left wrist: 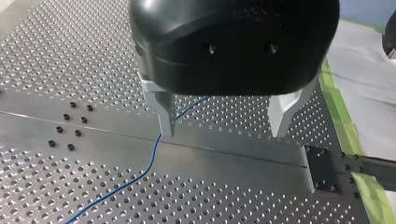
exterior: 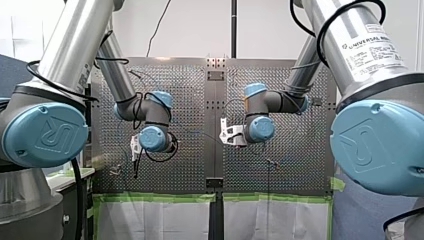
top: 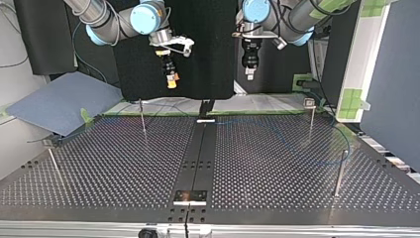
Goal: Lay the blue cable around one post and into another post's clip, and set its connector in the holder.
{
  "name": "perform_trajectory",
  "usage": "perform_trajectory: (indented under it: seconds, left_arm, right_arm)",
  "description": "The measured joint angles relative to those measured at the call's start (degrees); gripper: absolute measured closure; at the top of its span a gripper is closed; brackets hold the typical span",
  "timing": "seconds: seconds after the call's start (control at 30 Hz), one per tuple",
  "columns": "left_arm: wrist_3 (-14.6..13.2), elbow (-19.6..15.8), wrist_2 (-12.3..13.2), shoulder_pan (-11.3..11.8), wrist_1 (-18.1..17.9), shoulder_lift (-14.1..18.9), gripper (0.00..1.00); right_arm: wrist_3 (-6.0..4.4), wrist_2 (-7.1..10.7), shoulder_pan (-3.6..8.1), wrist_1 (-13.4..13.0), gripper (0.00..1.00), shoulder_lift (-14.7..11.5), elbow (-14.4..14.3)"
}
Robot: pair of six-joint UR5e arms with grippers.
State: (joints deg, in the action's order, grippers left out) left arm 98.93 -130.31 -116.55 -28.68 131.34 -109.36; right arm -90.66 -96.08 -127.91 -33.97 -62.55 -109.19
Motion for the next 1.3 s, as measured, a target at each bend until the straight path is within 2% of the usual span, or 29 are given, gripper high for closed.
perform_trajectory:
  seconds: [0.3,1.3]
  left_arm:
    - [0.10,-0.09,0.16,-0.15,-0.02,0.00,0.00]
    - [0.12,-0.10,0.15,-0.17,-0.01,0.00,0.00]
  right_arm:
    - [-0.21,0.01,-0.09,-1.20,0.00,0.02,-0.02]
    - [-0.24,0.00,-0.10,-1.28,0.00,0.00,-0.02]
